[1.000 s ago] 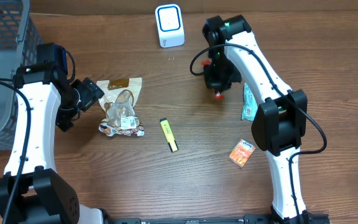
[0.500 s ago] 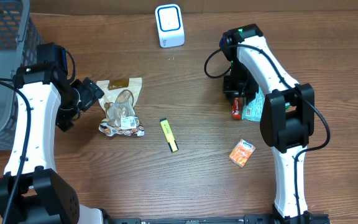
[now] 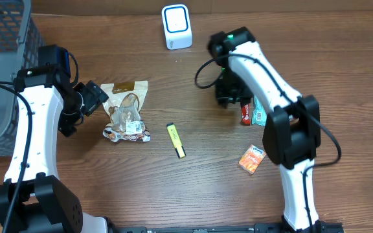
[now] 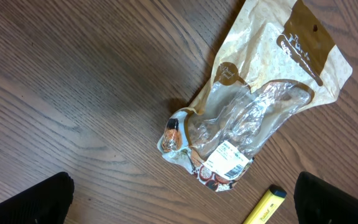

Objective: Scan the item barcode
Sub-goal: 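Carry the stick right and release it beside the wipes packet, then move the right gripper to the yellow highlighter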

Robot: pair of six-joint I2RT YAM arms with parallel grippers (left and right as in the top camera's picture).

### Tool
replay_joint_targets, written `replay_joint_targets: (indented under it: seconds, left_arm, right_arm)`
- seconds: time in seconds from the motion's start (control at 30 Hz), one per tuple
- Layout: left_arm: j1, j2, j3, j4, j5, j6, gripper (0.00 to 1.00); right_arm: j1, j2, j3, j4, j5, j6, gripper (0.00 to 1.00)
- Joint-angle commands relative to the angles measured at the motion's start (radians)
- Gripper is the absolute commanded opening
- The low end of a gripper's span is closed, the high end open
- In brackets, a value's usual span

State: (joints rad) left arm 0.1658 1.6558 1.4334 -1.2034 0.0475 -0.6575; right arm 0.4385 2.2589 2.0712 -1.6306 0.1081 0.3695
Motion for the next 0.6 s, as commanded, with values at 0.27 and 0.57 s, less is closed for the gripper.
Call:
replay_joint_targets:
  seconds: [0.27,0.57]
  left_arm:
    - [0.003,0.008,0.009,0.001,-0.006,0.007,1.0]
    - [0.004,0.008,0.009,0.001,-0.006,0.007,1.0]
  right_arm:
    - [0.155,-0.237,0.002,-0.064,0.003,0.029,0.46]
    - [0.172,-0.246,-0.059,-0.026,-0.074,0.03,0.57]
